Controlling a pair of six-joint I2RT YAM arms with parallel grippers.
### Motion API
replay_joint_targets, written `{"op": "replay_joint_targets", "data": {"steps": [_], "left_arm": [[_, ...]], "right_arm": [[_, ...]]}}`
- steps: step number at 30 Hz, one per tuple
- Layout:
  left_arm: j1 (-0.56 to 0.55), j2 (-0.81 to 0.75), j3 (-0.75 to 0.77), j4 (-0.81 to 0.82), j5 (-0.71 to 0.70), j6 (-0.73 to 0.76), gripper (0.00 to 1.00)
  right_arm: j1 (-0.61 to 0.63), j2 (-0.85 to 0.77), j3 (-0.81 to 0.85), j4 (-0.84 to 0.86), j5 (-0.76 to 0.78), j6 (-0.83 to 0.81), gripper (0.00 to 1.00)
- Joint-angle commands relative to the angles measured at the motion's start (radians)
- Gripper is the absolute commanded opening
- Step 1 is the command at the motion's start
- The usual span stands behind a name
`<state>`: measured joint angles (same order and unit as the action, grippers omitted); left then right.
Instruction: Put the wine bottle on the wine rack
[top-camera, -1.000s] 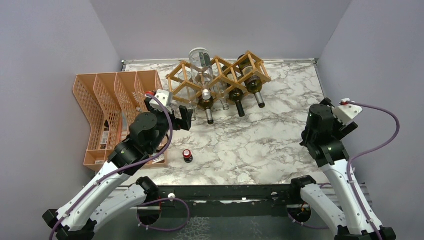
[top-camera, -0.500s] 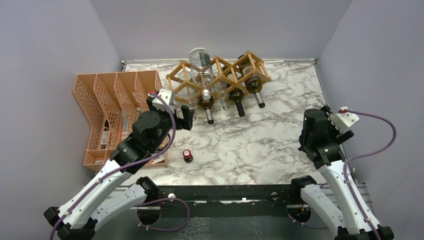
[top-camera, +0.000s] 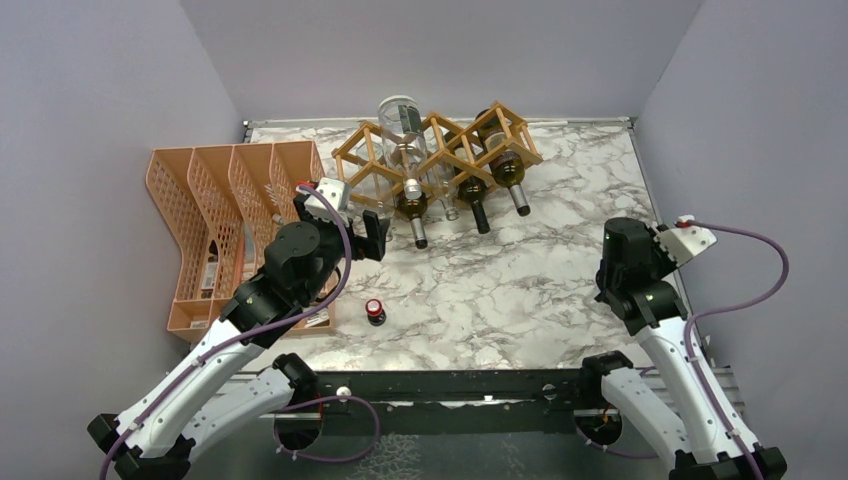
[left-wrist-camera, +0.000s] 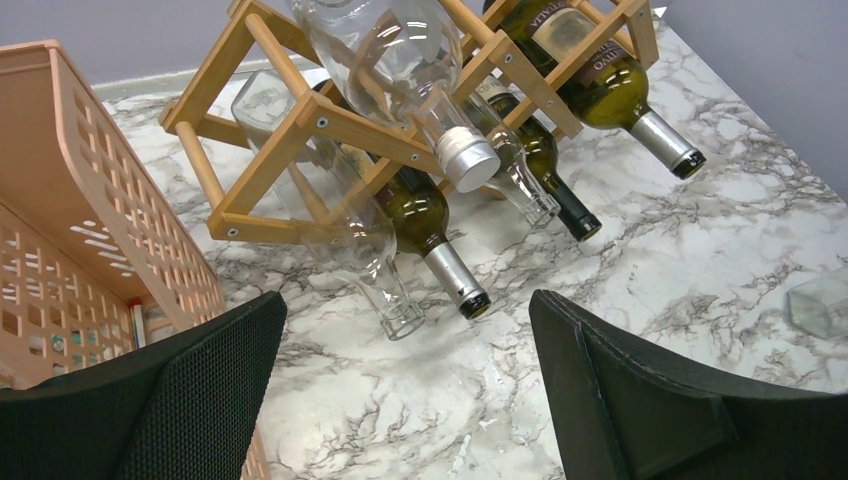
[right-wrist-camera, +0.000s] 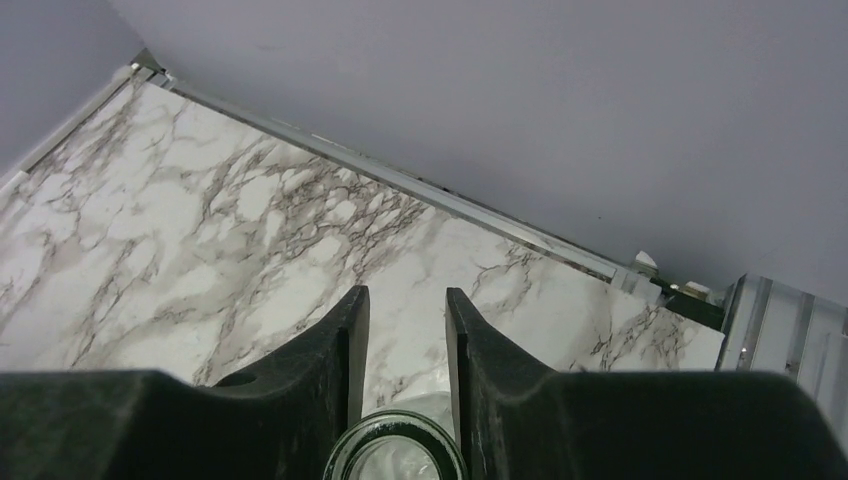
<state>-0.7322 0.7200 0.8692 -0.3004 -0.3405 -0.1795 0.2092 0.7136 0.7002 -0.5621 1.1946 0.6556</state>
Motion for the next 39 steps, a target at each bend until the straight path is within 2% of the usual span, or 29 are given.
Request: {"op": "replay_joint_targets", "data": {"steps": [1, 7, 14, 19, 24, 27, 31, 34, 39], "left_arm": [[0.005, 0.002, 0.015, 0.026, 0.068, -0.015, 0.99], [0.005, 0.03, 0.004, 0.067, 0.204, -0.013, 0.99], [0.004, 0.085, -0.03, 0.206, 0.491, -0.055, 0.97], [-0.018, 0.152, -0.062, 0.339, 0.601, -0.11, 0.96], [-0.116, 0.218, -0.12, 0.517, 0.583, -0.091, 0.98], [-0.169, 0.278, -0.153, 0.622, 0.553, -0.078, 0.99], [-0.256, 0.39, -0.136, 0.687, 0.48, -0.037, 0.99], [-0.309, 0.471, -0.132, 0.752, 0.403, -0.023, 0.99], [-0.364, 0.587, -0.099, 0.803, 0.396, -0.009, 0.99]], "right_arm": [[-0.002, 0.001, -0.001, 0.067, -0.052, -0.078, 0.01], [-0.001, -0.015, 0.037, 0.177, -0.327, -0.278, 0.01], [-0.001, 0.012, 0.127, 0.125, -0.649, -0.304, 0.01], [-0.001, 0.015, 0.161, 0.133, -0.912, -0.328, 0.01], [-0.001, 0.041, 0.197, 0.131, -1.158, -0.29, 0.01], [-0.001, 0.05, 0.203, 0.139, -1.238, -0.241, 0.01], [-0.001, 0.05, 0.19, 0.184, -1.379, -0.17, 0.01], [-0.001, 0.05, 0.183, 0.211, -1.423, -0.106, 0.01], [-0.002, 0.044, 0.156, 0.256, -1.437, 0.008, 0.01]]}}
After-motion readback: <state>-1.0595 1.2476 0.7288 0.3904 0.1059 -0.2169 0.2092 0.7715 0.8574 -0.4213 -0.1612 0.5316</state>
